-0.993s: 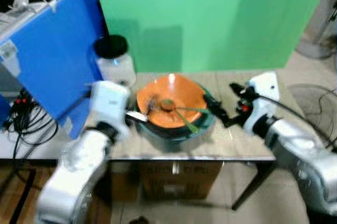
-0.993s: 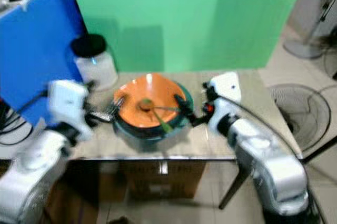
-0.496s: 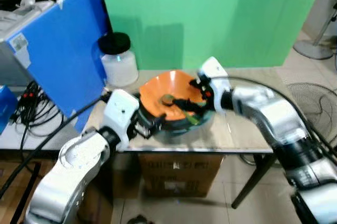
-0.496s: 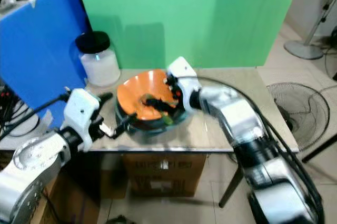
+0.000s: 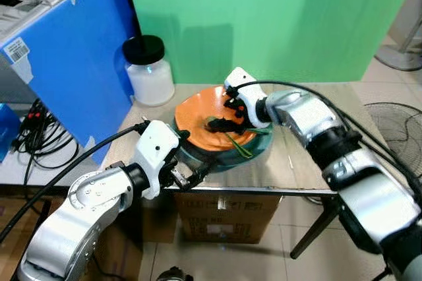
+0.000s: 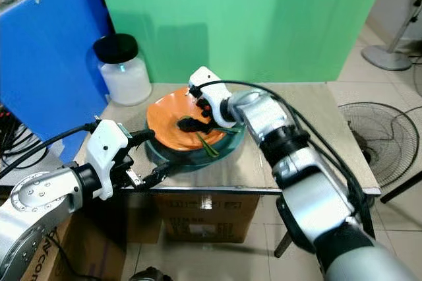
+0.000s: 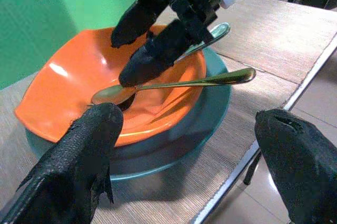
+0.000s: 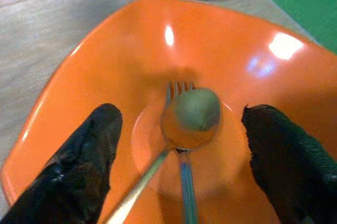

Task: Setting the table

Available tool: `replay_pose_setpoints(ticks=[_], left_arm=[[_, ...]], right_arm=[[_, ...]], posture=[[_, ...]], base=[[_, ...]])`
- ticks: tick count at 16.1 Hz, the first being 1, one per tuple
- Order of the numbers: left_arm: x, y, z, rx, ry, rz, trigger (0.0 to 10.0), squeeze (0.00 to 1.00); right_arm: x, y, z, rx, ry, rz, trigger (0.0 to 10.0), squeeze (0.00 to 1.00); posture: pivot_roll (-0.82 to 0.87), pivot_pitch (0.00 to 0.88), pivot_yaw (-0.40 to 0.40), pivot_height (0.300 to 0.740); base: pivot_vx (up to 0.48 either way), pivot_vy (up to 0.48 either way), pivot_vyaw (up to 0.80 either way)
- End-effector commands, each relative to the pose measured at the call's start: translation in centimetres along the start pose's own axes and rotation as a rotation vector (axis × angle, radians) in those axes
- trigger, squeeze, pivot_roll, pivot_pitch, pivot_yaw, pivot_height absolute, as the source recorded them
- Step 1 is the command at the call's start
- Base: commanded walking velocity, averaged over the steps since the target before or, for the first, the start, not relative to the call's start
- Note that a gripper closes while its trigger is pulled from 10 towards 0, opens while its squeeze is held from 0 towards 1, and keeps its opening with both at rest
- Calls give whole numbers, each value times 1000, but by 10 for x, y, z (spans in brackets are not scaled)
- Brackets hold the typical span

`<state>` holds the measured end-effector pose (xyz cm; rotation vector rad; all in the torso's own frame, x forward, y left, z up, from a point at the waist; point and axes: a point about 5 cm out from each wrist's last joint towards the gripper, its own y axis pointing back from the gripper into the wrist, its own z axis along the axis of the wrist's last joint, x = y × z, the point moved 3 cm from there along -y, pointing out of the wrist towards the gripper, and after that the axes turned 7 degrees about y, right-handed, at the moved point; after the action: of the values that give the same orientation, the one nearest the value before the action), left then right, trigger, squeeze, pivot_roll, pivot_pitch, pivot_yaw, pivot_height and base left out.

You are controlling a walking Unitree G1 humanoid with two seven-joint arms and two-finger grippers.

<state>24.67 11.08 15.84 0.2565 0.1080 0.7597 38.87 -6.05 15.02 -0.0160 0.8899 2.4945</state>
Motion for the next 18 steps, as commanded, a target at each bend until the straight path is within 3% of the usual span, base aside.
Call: replay_pose_setpoints(ticks=[1,3,5,9,13,14,15,17,18], left_arm=[[-3,1,1,5,-7,-18,10000,0],[-4,2,0,8,-7,-31,10000,0],[-4,3,0,7,-8,-35,10000,0],[-5,1,0,9,-11,-47,10000,0],[-5,0,-1,16,-11,-50,10000,0],[-5,0,0,16,-12,-51,10000,0],[-5,-1,0,16,-13,-52,10000,0],[-5,-1,1,15,-15,-51,10000,0],[-5,-1,1,15,-15,-50,10000,0]], right_arm=[[-4,3,6,-1,33,20,0,0],[-13,11,2,21,30,37,0,0],[-19,18,-8,58,26,63,3647,0],[-18,23,-22,114,42,127,8588,0],[-15,17,-25,138,63,125,8745,0],[-15,14,-26,154,77,113,7725,0],[-15,12,-27,164,82,93,4902,0],[-14,9,-26,169,92,79,2471,0],[-14,9,-25,169,92,80,2471,0]], posture=[[102,0,51,740],[102,0,48,740],[99,0,51,740],[95,0,57,740],[96,0,56,740],[97,0,55,740],[98,0,54,740],[104,0,48,740],[104,0,48,740]], base=[[0,0,0],[0,0,0],[0,0,0],[0,0,0],[0,0,0],[0,0,0],[0,0,0],[0,0,0],[0,0,0]])
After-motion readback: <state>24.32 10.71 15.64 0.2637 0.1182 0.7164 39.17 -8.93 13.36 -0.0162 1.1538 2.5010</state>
